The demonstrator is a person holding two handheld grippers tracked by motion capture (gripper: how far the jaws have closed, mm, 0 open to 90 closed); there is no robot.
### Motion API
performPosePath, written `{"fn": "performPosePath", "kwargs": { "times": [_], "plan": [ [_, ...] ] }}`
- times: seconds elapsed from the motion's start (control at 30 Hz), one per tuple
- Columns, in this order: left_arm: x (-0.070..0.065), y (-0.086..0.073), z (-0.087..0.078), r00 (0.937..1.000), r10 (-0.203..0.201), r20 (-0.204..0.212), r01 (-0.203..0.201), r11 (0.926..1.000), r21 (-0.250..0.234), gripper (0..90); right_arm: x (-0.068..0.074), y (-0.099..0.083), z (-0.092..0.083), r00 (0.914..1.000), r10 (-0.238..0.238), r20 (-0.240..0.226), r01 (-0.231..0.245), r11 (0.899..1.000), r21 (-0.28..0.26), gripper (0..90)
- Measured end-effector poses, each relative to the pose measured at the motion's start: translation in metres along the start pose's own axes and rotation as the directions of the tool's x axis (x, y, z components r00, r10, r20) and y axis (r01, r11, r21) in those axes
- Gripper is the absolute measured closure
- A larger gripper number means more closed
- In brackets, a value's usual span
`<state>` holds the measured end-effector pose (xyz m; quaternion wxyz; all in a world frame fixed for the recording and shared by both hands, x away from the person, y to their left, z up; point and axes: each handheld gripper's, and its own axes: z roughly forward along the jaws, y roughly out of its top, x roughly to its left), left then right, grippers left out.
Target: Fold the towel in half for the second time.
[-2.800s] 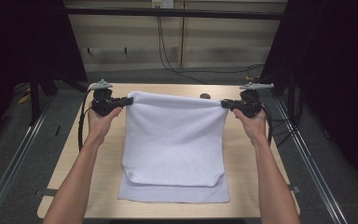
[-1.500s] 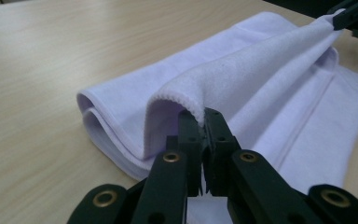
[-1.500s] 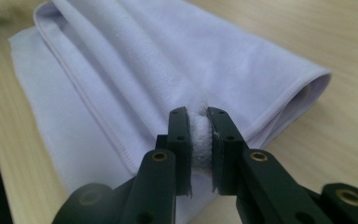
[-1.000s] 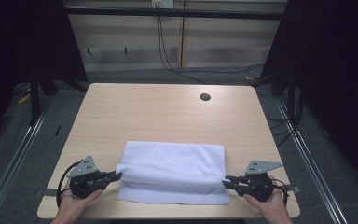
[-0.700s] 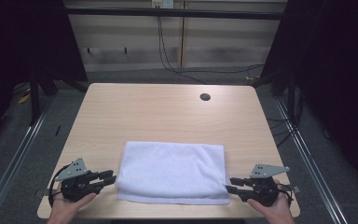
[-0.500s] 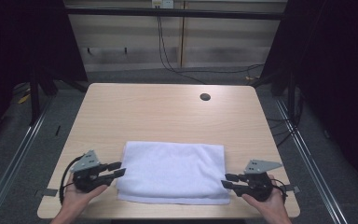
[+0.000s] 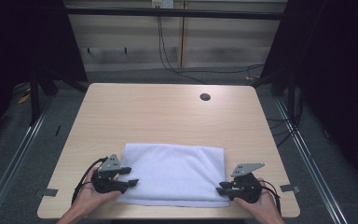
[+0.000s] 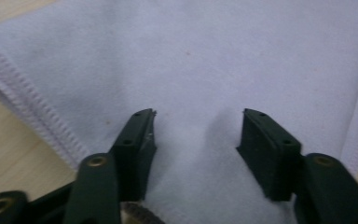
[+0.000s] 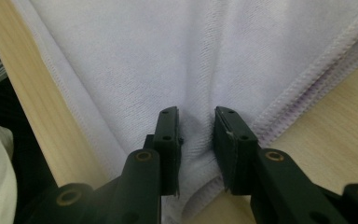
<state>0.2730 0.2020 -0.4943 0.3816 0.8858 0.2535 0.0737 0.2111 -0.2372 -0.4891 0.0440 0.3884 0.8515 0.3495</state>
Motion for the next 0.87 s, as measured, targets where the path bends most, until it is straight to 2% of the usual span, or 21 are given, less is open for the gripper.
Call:
{"fn": "performPosePath", "kwargs": {
  "times": [0.03, 0.07, 0.1, 0.13, 0.27, 0.3, 0.33, 0.37, 0.43, 0.47, 0.5, 0.57, 0.6, 0.63, 0.67, 0.7, 0.77, 0.8, 0.87],
  "plan": [
    [-0.001, 0.002, 0.002, 1.0, 0.002, -0.006, -0.002, 1.0, 0.005, 42.6, 0.0, 0.001, 0.001, 0.9999, 0.011, 0.002, -0.011, 1.0, -0.002, 69.1],
    [-0.001, 0.003, 0.005, 1.0, 0.004, -0.007, -0.004, 1.0, 0.008, 42.5, 0.0, 0.002, 0.001, 1.0, -0.001, 0.009, 0.001, 1.0, 0.013, 69.7],
    [0.001, 0.004, 0.007, 1.0, -0.008, -0.005, 0.008, 1.0, 0.001, 42.5, -0.001, 0.004, 0.002, 0.9995, -0.015, 0.028, 0.014, 1.0, 0.012, 69.7],
    [0.004, 0.005, 0.008, 1.0, -0.003, -0.001, 0.003, 1.0, -0.002, 42.5, -0.002, 0.004, 0.003, 0.999, -0.019, 0.041, 0.019, 1.0, 0.005, 69.8],
    [0.009, 0.011, 0.016, 0.9999, 0.007, -0.014, -0.008, 0.9998, -0.02, 42.0, -0.017, 0.012, 0.007, 0.9946, -0.04, 0.096, 0.041, 0.999, -0.007, 68.4],
    [0.012, 0.011, 0.016, 0.9997, 0.018, -0.015, -0.018, 0.9997, -0.016, 41.4, -0.02, 0.014, 0.008, 0.9949, -0.046, 0.09, 0.047, 0.999, -0.004, 68.2],
    [0.014, 0.011, 0.018, 0.9998, -0.011, -0.018, 0.01, 0.9993, -0.037, 41.0, -0.023, 0.018, 0.009, 0.9936, -0.053, 0.1, 0.052, 0.999, 0.01, 66.7],
    [0.014, 0.012, 0.018, 0.9995, -0.017, -0.027, 0.016, 0.9994, -0.029, 40.9, -0.024, 0.02, 0.01, 0.9927, -0.052, 0.109, 0.051, 0.999, 0.009, 66.1],
    [0.011, 0.017, 0.018, 0.9982, 0.004, -0.059, -0.005, 1.0, -0.003, 39.0, -0.027, 0.022, 0.013, 0.9927, -0.032, 0.116, 0.033, 0.999, -0.007, 62.5],
    [0.012, 0.019, 0.018, 0.9976, -0.004, -0.07, 0.005, 0.9998, 0.019, 35.9, -0.028, 0.022, 0.013, 0.9952, 0.003, 0.098, 0.0, 1.0, -0.026, 58.4],
    [0.013, 0.022, 0.017, 0.9974, -0.029, -0.066, 0.031, 0.9991, 0.03, 35.2, -0.03, 0.021, 0.014, 0.9965, 0.029, 0.079, -0.025, 0.999, -0.048, 57.2],
    [0.016, 0.025, 0.014, 0.9951, -0.097, -0.021, 0.097, 0.9952, -0.015, 35.7, -0.029, 0.022, 0.012, 0.9971, 0.029, 0.07, -0.025, 0.998, -0.061, 56.5],
    [0.017, 0.027, 0.009, 0.9901, -0.14, 0.011, 0.141, 0.9888, -0.051, 33.1, -0.029, 0.022, 0.009, 0.9981, 0.038, 0.05, -0.033, 0.996, -0.086, 55.0],
    [0.016, 0.03, 0.004, 0.9893, -0.146, 0.007, 0.146, 0.9865, -0.074, 31.6, -0.029, 0.022, 0.005, 0.9982, 0.05, 0.034, -0.046, 0.992, -0.119, 53.6],
    [0.014, 0.031, -0.002, 0.9889, -0.148, -0.002, 0.147, 0.9826, -0.113, 30.5, -0.029, 0.023, 0.0, 0.9972, 0.064, 0.039, -0.058, 0.987, -0.149, 51.7],
    [0.013, 0.031, -0.009, 0.9878, -0.155, -0.008, 0.153, 0.9776, -0.145, 28.9, -0.029, 0.024, -0.007, 0.9961, 0.073, 0.049, -0.063, 0.98, -0.186, 48.9],
    [0.012, 0.028, -0.022, 0.987, -0.157, -0.033, 0.149, 0.9729, -0.177, 25.4, -0.03, 0.025, -0.02, 0.9932, 0.101, 0.058, -0.083, 0.964, -0.253, 45.5],
    [0.012, 0.025, -0.028, 0.9846, -0.171, -0.035, 0.161, 0.9687, -0.189, 23.2, -0.03, 0.025, -0.027, 0.9909, 0.111, 0.076, -0.085, 0.956, -0.28, 44.6],
    [0.019, 0.014, -0.037, 0.977, -0.208, -0.048, 0.194, 0.9588, -0.208, 24.6, -0.033, 0.022, -0.038, 0.9883, 0.129, 0.081, -0.096, 0.941, -0.325, 44.8]
  ]
}}
